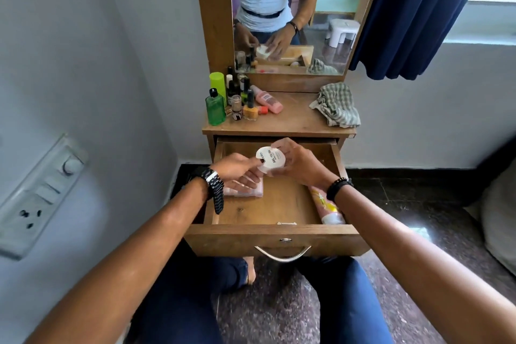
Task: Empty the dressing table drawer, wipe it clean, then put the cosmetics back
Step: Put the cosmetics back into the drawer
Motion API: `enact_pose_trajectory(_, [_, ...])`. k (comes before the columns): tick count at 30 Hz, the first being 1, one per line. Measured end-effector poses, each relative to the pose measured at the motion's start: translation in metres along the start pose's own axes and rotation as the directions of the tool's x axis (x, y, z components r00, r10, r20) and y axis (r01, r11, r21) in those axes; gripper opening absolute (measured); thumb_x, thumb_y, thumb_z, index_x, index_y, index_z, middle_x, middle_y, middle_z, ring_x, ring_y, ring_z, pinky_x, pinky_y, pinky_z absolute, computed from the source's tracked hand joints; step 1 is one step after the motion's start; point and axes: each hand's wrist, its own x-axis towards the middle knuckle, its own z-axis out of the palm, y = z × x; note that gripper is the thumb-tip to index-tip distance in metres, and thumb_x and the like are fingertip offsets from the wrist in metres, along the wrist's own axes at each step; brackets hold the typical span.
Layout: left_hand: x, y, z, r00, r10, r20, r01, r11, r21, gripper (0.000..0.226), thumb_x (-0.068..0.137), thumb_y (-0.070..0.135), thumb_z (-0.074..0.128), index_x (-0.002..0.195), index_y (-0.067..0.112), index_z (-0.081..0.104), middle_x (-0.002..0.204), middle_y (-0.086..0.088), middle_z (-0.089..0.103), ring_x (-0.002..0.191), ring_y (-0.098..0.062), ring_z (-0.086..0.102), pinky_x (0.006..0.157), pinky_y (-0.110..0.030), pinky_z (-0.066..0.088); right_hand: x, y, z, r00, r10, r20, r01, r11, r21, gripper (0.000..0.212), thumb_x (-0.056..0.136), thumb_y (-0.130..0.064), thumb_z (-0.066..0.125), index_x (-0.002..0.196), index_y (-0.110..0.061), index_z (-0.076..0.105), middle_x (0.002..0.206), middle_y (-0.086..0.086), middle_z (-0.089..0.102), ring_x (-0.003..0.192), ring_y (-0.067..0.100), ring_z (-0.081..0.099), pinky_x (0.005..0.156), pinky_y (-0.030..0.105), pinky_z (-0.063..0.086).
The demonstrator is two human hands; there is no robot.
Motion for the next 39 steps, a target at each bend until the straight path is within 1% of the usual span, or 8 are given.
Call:
enact_pose_trajectory(7, [-0.027, -0.045, -0.021, 0.946, 0.186, -0.264, 0.012, 0.796, 0.605, 0.014, 0.089, 0.026, 0.058, 0.096, 0.014, 0.061, 0.085, -0.001, 0.062, 0.061, -0.011, 0.057, 0.055, -0.024, 0.049, -0.014, -0.010, 0.053, 0.966, 0.056, 0.253, -0.020, 0.989, -0.146, 0.051, 0.069, -0.026, 0.081, 0.114, -0.018, 0.059, 0.113, 0.000, 0.064, 0.096, 0.017, 0.060, 0.081, 0.028, 0.050])
enact_pose_trajectory(11, [-0.028, -0.065, -0.027, 0.887, 0.271, -0.373, -0.014, 0.825, 0.565, 0.014, 0.089, 0.018, 0.056, 0.102, 0.016, 0.056, 0.111, -0.004, 0.050, 0.082, -0.019, 0.060, 0.070, -0.037, 0.057, -0.011, -0.009, 0.081, 0.946, 0.047, 0.320, 0.030, 0.972, -0.233, 0.047, 0.068, -0.027, 0.082, 0.107, -0.020, 0.058, 0.111, 0.000, 0.060, 0.094, 0.015, 0.055, 0.073, 0.023, 0.045])
enact_pose_trajectory(14, [-0.027, -0.072, -0.028, 0.885, 0.251, -0.393, -0.003, 0.846, 0.532, 0.024, 0.090, 0.016, 0.055, 0.114, 0.015, 0.053, 0.109, 0.001, 0.040, 0.068, -0.015, 0.062, 0.065, -0.032, 0.058, -0.005, -0.008, 0.092, 0.937, 0.021, 0.348, 0.118, 0.920, -0.374, 0.043, 0.070, -0.029, 0.080, 0.104, -0.016, 0.056, 0.114, 0.004, 0.058, 0.102, 0.019, 0.053, 0.075, 0.025, 0.043])
enact_pose_trajectory(22, [-0.021, -0.085, -0.025, 0.851, 0.299, -0.431, -0.034, 0.852, 0.523, 0.033, 0.086, 0.009, 0.057, 0.118, 0.017, 0.050, 0.120, -0.006, 0.055, 0.095, -0.025, 0.061, 0.072, -0.031, 0.050, 0.009, -0.013, 0.105, 0.933, 0.003, 0.359, 0.180, 0.860, -0.477, 0.044, 0.070, -0.025, 0.080, 0.104, -0.013, 0.055, 0.113, 0.010, 0.055, 0.102, 0.024, 0.053, 0.077, 0.029, 0.044])
enact_pose_trajectory(25, [-0.021, -0.086, -0.025, 0.844, 0.318, -0.433, -0.034, 0.836, 0.548, 0.036, 0.087, 0.010, 0.057, 0.121, 0.017, 0.049, 0.123, -0.005, 0.053, 0.102, -0.018, 0.055, 0.076, -0.025, 0.042, 0.011, -0.013, 0.102, 0.924, 0.012, 0.382, 0.173, 0.877, -0.447, 0.041, 0.072, -0.022, 0.080, 0.104, -0.011, 0.056, 0.109, 0.010, 0.060, 0.091, 0.019, 0.049, 0.071, 0.027, 0.041])
enact_pose_trajectory(31, [-0.026, -0.079, -0.029, 0.856, 0.272, -0.439, -0.022, 0.868, 0.496, 0.036, 0.087, 0.008, 0.057, 0.121, 0.017, 0.049, 0.109, -0.002, 0.051, 0.070, -0.018, 0.062, 0.064, -0.030, 0.056, 0.008, -0.010, 0.081, 0.923, 0.015, 0.383, 0.125, 0.933, -0.337, 0.027, 0.079, -0.006, 0.069, 0.105, -0.011, 0.063, 0.089, 0.002, 0.055, 0.081, 0.014, 0.047, 0.061, 0.018, 0.039])
enact_pose_trajectory(35, [-0.025, -0.064, -0.030, 0.839, 0.302, -0.452, -0.084, 0.893, 0.442, 0.033, 0.084, 0.005, 0.060, 0.115, 0.015, 0.053, 0.109, -0.004, 0.052, 0.089, -0.024, 0.062, 0.079, -0.040, 0.055, 0.021, -0.019, 0.059, 0.965, -0.007, 0.260, 0.066, 0.974, -0.216, 0.020, 0.076, -0.001, 0.069, 0.093, -0.011, 0.067, 0.082, 0.010, 0.065, 0.072, 0.012, 0.055, 0.069, 0.024, 0.049])
enact_pose_trajectory(39, [-0.018, -0.034, -0.036, 0.795, 0.394, -0.462, -0.167, 0.874, 0.457, 0.029, 0.084, 0.002, 0.056, 0.112, 0.012, 0.056, 0.105, -0.003, 0.058, 0.090, -0.018, 0.056, 0.074, -0.028, 0.047, 0.039, -0.039, 0.041, 0.991, -0.039, 0.129, 0.048, 0.996, -0.069, 0.019, 0.078, 0.001, 0.068, 0.087, -0.016, 0.066, 0.071, -0.004, 0.065, 0.067, 0.006, 0.058, 0.067, 0.016, 0.048])
